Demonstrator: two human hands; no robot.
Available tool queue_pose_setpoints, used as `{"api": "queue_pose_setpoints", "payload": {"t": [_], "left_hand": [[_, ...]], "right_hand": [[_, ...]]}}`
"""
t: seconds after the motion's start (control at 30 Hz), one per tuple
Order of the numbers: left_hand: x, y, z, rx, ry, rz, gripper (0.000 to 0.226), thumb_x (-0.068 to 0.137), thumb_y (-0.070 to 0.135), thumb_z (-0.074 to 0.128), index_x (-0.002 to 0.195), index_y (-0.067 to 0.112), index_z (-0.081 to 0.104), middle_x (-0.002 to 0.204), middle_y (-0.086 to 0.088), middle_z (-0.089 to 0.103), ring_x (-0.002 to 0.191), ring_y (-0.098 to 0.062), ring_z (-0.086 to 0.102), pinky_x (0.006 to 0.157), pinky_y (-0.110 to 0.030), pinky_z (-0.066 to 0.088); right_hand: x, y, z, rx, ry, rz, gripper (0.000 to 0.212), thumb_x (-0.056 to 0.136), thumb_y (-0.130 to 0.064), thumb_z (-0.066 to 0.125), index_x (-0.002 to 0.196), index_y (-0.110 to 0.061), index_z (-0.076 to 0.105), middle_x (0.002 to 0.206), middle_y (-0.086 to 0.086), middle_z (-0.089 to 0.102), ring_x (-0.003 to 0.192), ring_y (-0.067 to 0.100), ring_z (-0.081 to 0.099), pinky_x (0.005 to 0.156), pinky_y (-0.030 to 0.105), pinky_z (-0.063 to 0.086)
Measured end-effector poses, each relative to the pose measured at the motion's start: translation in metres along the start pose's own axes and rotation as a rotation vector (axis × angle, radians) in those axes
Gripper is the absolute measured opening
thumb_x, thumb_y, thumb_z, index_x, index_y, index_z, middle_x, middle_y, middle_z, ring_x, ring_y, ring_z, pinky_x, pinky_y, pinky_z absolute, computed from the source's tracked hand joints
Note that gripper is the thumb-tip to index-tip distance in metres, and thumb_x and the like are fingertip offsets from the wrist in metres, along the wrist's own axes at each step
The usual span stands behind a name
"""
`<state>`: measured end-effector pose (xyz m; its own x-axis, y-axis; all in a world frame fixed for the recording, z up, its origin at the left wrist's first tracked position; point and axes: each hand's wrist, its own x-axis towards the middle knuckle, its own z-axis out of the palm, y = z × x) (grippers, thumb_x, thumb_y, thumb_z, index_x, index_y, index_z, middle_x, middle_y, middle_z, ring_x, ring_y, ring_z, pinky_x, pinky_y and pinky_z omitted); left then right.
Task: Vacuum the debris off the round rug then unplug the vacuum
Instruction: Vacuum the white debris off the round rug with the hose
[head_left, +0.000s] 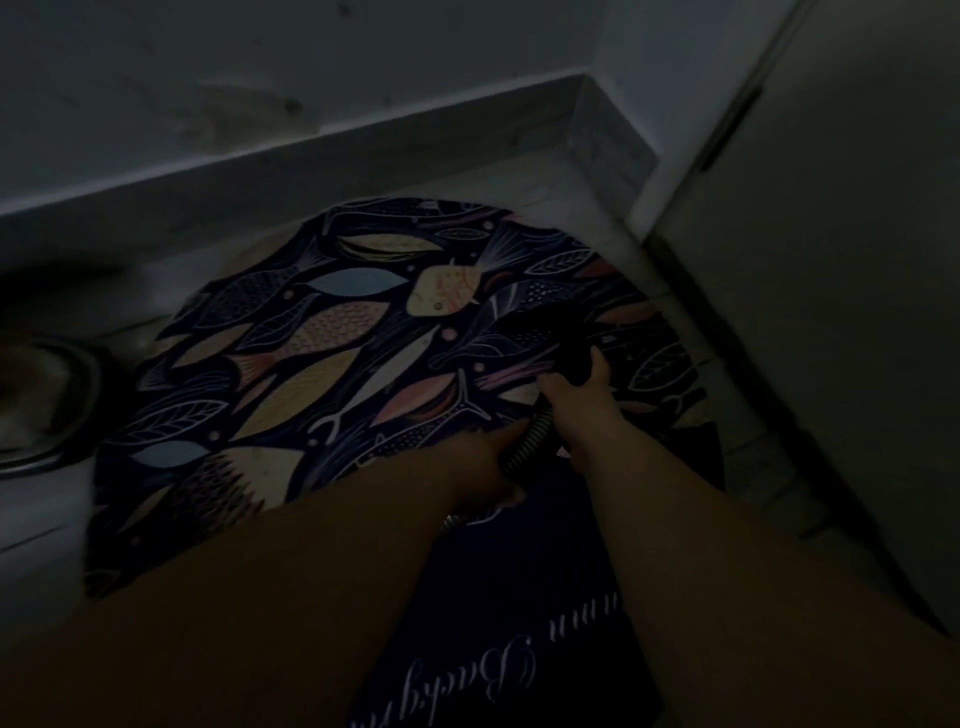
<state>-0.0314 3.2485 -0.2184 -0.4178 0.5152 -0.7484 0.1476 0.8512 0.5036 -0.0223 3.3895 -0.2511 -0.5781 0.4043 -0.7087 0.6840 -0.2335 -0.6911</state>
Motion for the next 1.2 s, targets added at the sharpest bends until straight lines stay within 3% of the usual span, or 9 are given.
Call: {"api": "queue_pose_setpoints", "payload": {"t": [0.17, 0.3, 0.43, 0.53, 0.67, 0.77, 0.9, 1.1, 1.2], "left_hand": [[0.017, 0.044, 0.017, 0.023, -0.042, 0.048, 0.085, 0.091, 0.028, 0.06, 0.149, 0.033, -0.002, 0.157, -0.002, 0.018, 0.141, -0.022, 0.026, 0.11, -0.026, 0.026], [0.029, 0.076, 0.03, 0.036, -0.073, 0.061, 0.085, 0.092, 0.026, 0.06, 0.149, 0.032, -0.002, 0.159, -0.001, 0.009, 0.144, -0.022, 0.018, 0.113, -0.027, 0.02], [0.036, 0.1, 0.039, 0.071, -0.095, 0.072, 0.084, 0.091, 0.023, 0.06, 0.149, 0.032, -0.001, 0.158, -0.003, 0.009, 0.143, -0.024, 0.019, 0.114, -0.029, 0.025], [0.039, 0.108, 0.049, 0.108, -0.11, 0.067, 0.084, 0.091, 0.026, 0.059, 0.149, 0.033, -0.001, 0.159, -0.003, 0.007, 0.144, -0.024, 0.014, 0.117, -0.035, 0.02], [0.034, 0.099, 0.058, 0.094, -0.107, 0.067, 0.081, 0.092, 0.027, 0.058, 0.15, 0.03, 0.0, 0.158, -0.003, 0.011, 0.145, -0.024, 0.01, 0.119, -0.036, 0.011], [0.029, 0.087, 0.055, 0.078, -0.111, 0.06, 0.079, 0.093, 0.025, 0.057, 0.15, 0.032, 0.002, 0.156, -0.003, 0.02, 0.142, -0.023, 0.022, 0.114, -0.028, 0.022], [0.021, 0.065, 0.056, 0.04, -0.077, 0.02, 0.083, 0.091, 0.024, 0.06, 0.149, 0.035, 0.001, 0.157, -0.008, 0.017, 0.14, -0.025, 0.026, 0.115, -0.032, 0.026], [0.006, 0.041, 0.058, -0.023, -0.054, 0.011, 0.081, 0.093, 0.022, 0.057, 0.149, 0.032, -0.001, 0.158, -0.003, 0.012, 0.141, -0.022, 0.025, 0.115, -0.029, 0.025], [-0.002, 0.017, 0.064, -0.073, -0.015, -0.019, 0.083, 0.091, 0.025, 0.06, 0.149, 0.033, 0.0, 0.156, -0.001, 0.021, 0.14, -0.02, 0.027, 0.111, -0.024, 0.025]], "right_hand": [[0.004, 0.005, -0.051, 0.054, 0.076, -0.052, 0.083, 0.096, -0.026, 0.062, 0.155, -0.037, 0.005, 0.156, 0.01, 0.029, 0.129, 0.03, 0.042, 0.096, 0.039, 0.043], [0.004, 0.01, -0.089, 0.121, 0.144, -0.053, 0.082, 0.097, -0.024, 0.061, 0.155, -0.035, 0.005, 0.156, 0.009, 0.03, 0.13, 0.031, 0.041, 0.106, 0.047, 0.041], [-0.001, 0.014, -0.111, 0.178, 0.221, -0.036, 0.088, 0.094, -0.025, 0.064, 0.154, -0.041, 0.002, 0.153, 0.007, 0.034, 0.125, 0.032, 0.046, 0.104, 0.055, 0.043], [-0.006, 0.016, -0.12, 0.175, 0.247, 0.008, 0.092, 0.092, -0.026, 0.065, 0.155, -0.037, -0.002, 0.154, 0.011, 0.032, 0.128, 0.035, 0.044, 0.104, 0.058, 0.042], [-0.009, 0.027, -0.123, 0.177, 0.246, -0.014, 0.087, 0.095, -0.021, 0.062, 0.156, -0.033, 0.001, 0.156, 0.01, 0.028, 0.132, 0.034, 0.04, 0.107, 0.057, 0.039], [-0.013, 0.034, -0.112, 0.196, 0.244, -0.023, 0.088, 0.095, -0.022, 0.063, 0.156, -0.034, 0.0, 0.156, 0.009, 0.029, 0.131, 0.032, 0.041, 0.107, 0.055, 0.04], [-0.019, 0.039, -0.09, 0.207, 0.228, -0.011, 0.089, 0.095, -0.023, 0.063, 0.155, -0.035, -0.001, 0.155, 0.011, 0.03, 0.129, 0.033, 0.042, 0.105, 0.052, 0.042], [-0.023, 0.043, -0.063, 0.165, 0.166, -0.039, 0.087, 0.095, -0.019, 0.063, 0.155, -0.032, 0.002, 0.144, 0.005, 0.038, 0.112, 0.028, 0.051, 0.088, 0.043, 0.052], [-0.027, 0.049, -0.043, 0.138, 0.131, -0.043, 0.087, 0.094, -0.021, 0.065, 0.155, -0.034, 0.004, 0.151, 0.009, 0.036, 0.123, 0.03, 0.047, 0.102, 0.049, 0.046]]}}
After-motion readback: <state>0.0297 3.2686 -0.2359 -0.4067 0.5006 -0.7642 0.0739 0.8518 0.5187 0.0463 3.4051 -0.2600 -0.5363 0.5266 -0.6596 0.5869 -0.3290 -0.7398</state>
